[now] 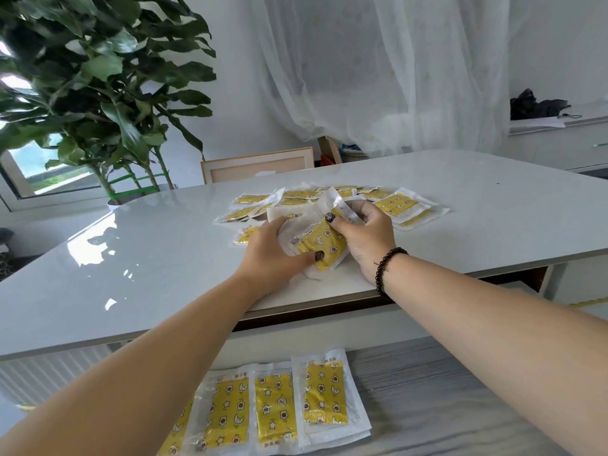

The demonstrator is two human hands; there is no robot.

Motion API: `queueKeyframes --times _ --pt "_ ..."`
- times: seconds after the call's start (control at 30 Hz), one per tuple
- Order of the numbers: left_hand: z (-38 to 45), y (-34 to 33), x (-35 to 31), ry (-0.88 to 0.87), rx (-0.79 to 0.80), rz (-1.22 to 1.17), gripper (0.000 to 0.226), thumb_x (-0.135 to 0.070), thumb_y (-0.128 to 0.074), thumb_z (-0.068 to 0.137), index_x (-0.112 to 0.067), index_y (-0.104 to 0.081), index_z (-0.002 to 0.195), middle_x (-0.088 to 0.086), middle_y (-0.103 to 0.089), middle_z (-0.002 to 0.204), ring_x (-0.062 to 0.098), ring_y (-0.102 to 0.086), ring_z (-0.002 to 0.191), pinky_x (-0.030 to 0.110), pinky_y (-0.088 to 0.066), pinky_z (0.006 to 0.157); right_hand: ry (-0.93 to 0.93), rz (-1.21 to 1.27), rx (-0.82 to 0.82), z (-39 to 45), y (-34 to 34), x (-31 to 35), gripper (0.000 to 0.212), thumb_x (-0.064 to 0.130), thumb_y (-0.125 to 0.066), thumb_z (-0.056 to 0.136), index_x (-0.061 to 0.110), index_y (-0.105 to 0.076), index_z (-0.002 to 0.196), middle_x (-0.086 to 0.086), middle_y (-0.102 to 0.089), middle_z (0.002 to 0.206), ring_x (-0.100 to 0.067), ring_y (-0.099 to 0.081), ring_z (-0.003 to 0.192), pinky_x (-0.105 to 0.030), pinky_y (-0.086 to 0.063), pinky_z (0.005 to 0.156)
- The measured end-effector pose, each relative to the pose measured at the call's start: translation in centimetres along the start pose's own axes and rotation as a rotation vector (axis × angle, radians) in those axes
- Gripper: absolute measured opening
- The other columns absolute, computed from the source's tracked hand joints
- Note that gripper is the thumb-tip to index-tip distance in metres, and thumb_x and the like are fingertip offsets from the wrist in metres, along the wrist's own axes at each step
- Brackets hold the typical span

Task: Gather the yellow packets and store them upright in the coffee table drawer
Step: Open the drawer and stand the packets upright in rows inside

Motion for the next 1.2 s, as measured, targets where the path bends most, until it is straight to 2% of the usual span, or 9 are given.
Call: queueKeyframes --times 0.1,0.27,0.4,0.53,0.7,0.77,0.97,1.1,1.2 --pt "-0.3 1.4 -1.0 -0.065 -0.129 0.049 0.036 -0.014 -0.078 0.074 -0.018 -0.062 0.105 -0.003 -0.057 0.102 0.015 -0.055 0.091 0.018 -0.042 0.074 0.010 0.041 0.010 0.1 0.2 0.0 0.031 0.009 -0.077 0.076 0.021 -0.057 0.097 -0.009 -0.069 0.100 -0.018 -0.065 0.083 -0.032 -0.057 0.076" --pt "-0.4 2.3 -0.8 -0.068 -0.191 -0.053 0.037 -0.009 -0.076 0.077 -0.016 -0.065 0.111 0.000 -0.063 0.106 0.018 -0.060 0.096 0.024 -0.050 0.081 -0.007 -0.093 0.232 0.1 -0.7 0.3 0.038 0.009 -0.079 0.073 0.006 -0.064 0.108 -0.013 -0.070 0.105 -0.027 -0.067 0.101 -0.038 -0.055 0.090" --pt "0.1 0.6 -0.1 0.008 -0.029 0.007 0.034 -0.014 -0.081 0.073 -0.017 -0.071 0.105 -0.004 -0.071 0.094 0.014 -0.066 0.089 0.023 -0.052 0.074 -0.023 -0.275 0.351 -0.3 -1.6 -0.5 0.089 0.047 -0.083 0.043 -0.011 -0.058 0.106 -0.029 -0.063 0.111 -0.041 -0.061 0.105 -0.053 -0.052 0.090" --pt "0.0 0.9 0.2 0.026 -0.039 -0.092 0.032 -0.016 -0.085 0.069 -0.017 -0.073 0.100 -0.002 -0.074 0.091 0.014 -0.070 0.086 0.028 -0.057 0.078 -0.034 -0.190 0.342 -0.3 -1.2 -0.1 0.020 0.013 -0.081 0.072 0.016 -0.065 0.083 -0.005 -0.071 0.092 -0.022 -0.066 0.095 -0.040 -0.053 0.091" --pt "-0.3 0.0 0.4 0.059 0.048 -0.193 0.027 -0.011 -0.084 0.071 -0.026 -0.071 0.089 -0.014 -0.071 0.082 -0.006 -0.066 0.070 0.008 -0.050 0.061 -0.040 -0.200 0.339 0.0 -1.1 -0.5 0.032 0.011 -0.080 0.073 0.006 -0.066 0.102 -0.010 -0.071 0.106 -0.024 -0.065 0.104 -0.044 -0.051 0.095" --pt "-0.2 -0.4 0.5 0.069 0.072 -0.175 0.026 -0.011 -0.082 0.073 -0.027 -0.071 0.090 -0.011 -0.072 0.086 0.001 -0.068 0.080 0.010 -0.052 0.066 -0.046 -0.237 0.340 0.1 -1.1 -0.7 0.042 0.013 -0.081 0.072 -0.002 -0.063 0.108 -0.011 -0.070 0.107 -0.023 -0.065 0.104 -0.045 -0.051 0.095" --pt "-0.2 -0.3 1.0 0.084 0.052 -0.156 0.022 -0.012 -0.078 0.077 -0.023 -0.073 0.096 -0.002 -0.074 0.095 0.014 -0.070 0.092 0.030 -0.056 0.085 0.005 -0.320 0.374 -0.4 -1.4 -0.2 0.043 0.015 -0.080 0.074 0.010 -0.062 0.114 -0.002 -0.068 0.112 -0.016 -0.062 0.108 -0.039 -0.049 0.099" --pt "-1.0 0.0 0.1 0.067 0.058 -0.200 0.020 -0.017 -0.076 0.081 -0.026 -0.072 0.099 -0.010 -0.073 0.092 0.009 -0.069 0.088 0.024 -0.056 0.080 0.047 -0.243 0.362 -1.5 -1.2 1.3 0.027 0.009 -0.078 0.075 0.021 -0.065 0.096 0.002 -0.070 0.102 -0.015 -0.065 0.102 -0.037 -0.053 0.094" --pt "-2.7 0.1 -1.2 0.032 0.095 -0.235 0.021 -0.015 -0.075 0.082 -0.028 -0.072 0.098 -0.019 -0.073 0.088 0.002 -0.070 0.085 0.019 -0.055 0.078 0.092 -0.232 0.396 -3.2 -0.7 2.5 0.030 0.007 -0.078 0.074 0.022 -0.066 0.097 0.007 -0.071 0.100 -0.005 -0.067 0.096 -0.025 -0.055 0.087"
Point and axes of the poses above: each hand's wrist, its own z-axis towards the middle knuckle, its own y-axis out of the back of the hand, x = y × z, the point moved 10 cm from there along z, towards the middle knuckle
